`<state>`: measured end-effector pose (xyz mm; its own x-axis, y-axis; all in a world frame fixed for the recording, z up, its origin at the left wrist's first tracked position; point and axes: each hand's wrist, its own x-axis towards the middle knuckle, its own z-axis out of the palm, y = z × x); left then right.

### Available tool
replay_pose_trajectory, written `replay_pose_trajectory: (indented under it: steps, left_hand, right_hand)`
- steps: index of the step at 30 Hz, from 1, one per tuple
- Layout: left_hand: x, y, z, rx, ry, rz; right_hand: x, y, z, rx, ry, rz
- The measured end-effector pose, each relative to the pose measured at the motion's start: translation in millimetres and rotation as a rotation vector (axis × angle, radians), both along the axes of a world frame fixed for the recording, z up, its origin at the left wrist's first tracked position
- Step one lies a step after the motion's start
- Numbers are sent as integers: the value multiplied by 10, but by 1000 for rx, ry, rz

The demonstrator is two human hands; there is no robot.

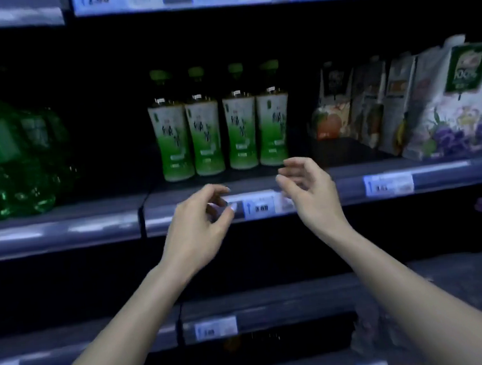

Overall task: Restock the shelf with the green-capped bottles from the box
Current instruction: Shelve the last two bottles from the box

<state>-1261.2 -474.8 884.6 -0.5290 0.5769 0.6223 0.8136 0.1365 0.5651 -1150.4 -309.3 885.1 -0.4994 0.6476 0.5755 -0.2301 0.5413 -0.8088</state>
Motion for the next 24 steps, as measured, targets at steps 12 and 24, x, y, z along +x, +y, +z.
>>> replay_pose_trajectory:
  steps: [12,24]
  left_hand:
    - [759,-1242,-2905,-465,-738,84]
    - [1065,-2871,-7204,-916,-1168,606]
  right_hand:
    - [1004,-1167,-2909,-425,-583,151]
    - [2022,-1687,-7222,-904,-1200,-109]
